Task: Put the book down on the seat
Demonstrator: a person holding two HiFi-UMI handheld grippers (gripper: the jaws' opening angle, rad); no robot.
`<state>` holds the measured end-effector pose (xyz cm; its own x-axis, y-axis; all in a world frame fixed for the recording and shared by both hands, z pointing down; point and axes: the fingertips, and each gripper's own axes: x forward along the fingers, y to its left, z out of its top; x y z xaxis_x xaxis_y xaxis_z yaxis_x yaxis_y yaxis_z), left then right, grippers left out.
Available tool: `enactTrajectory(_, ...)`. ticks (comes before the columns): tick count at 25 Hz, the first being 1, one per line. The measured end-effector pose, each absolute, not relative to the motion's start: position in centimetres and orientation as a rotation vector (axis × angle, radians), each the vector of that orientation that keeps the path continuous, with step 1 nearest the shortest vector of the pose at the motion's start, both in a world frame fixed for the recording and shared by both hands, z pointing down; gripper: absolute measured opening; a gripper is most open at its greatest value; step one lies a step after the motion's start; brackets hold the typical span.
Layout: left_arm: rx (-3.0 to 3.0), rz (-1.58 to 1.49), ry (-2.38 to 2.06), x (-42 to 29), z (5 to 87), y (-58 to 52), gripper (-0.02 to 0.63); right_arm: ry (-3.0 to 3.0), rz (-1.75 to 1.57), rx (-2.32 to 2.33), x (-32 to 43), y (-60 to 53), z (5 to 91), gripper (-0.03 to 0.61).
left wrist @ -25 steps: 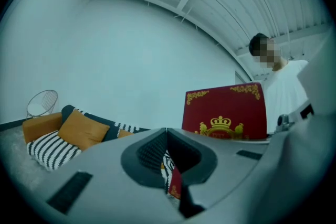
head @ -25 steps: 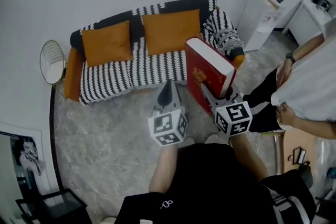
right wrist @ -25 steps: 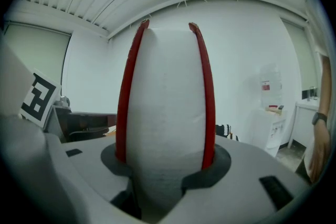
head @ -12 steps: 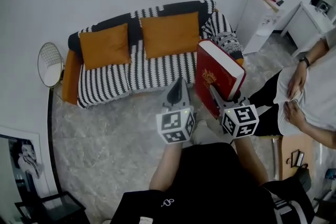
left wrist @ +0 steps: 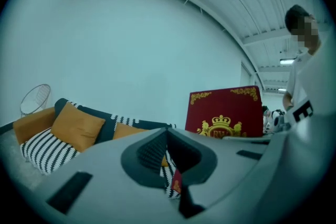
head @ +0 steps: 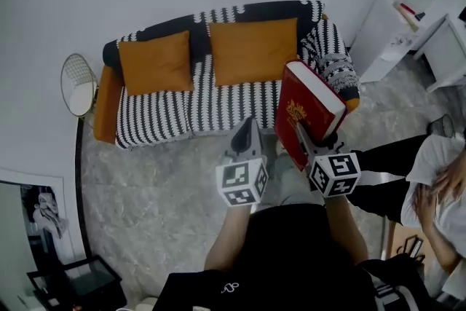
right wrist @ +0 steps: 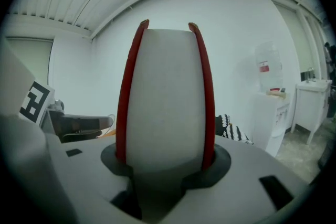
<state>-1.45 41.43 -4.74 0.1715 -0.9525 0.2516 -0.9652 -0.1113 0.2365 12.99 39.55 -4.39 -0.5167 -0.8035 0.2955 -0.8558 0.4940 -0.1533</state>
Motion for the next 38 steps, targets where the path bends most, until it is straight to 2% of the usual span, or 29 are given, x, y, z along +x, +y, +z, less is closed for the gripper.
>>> enactTrajectory(6, 2.008, 0.078, -1.901, -3.6, -3.8, 31.1, 0.014, -2.574, 0.44, 1.347, 11.5, 27.4, -3.5, 0.229)
enactTrajectory(16, 2.029, 0.114, -1.872, -2.2, -4.1, 14.7, 0.014, -2.553, 0.446, 1.304, 12.4, 11.7, -2.7, 0.229)
enactTrajectory(24, 1.976, 0.176, -1.847, -2.3, -0.5, 10.0, 0.014, -2.587, 0.529, 1.192, 11.5, 7.1, 0.8, 0.229)
enactTrajectory(38, 1.857, 0.25, -1.735, -4.9, 7.1, 8.8, 0.014, -2.716, 0.632, 0.781, 7.1, 6.2, 6.4, 0.229)
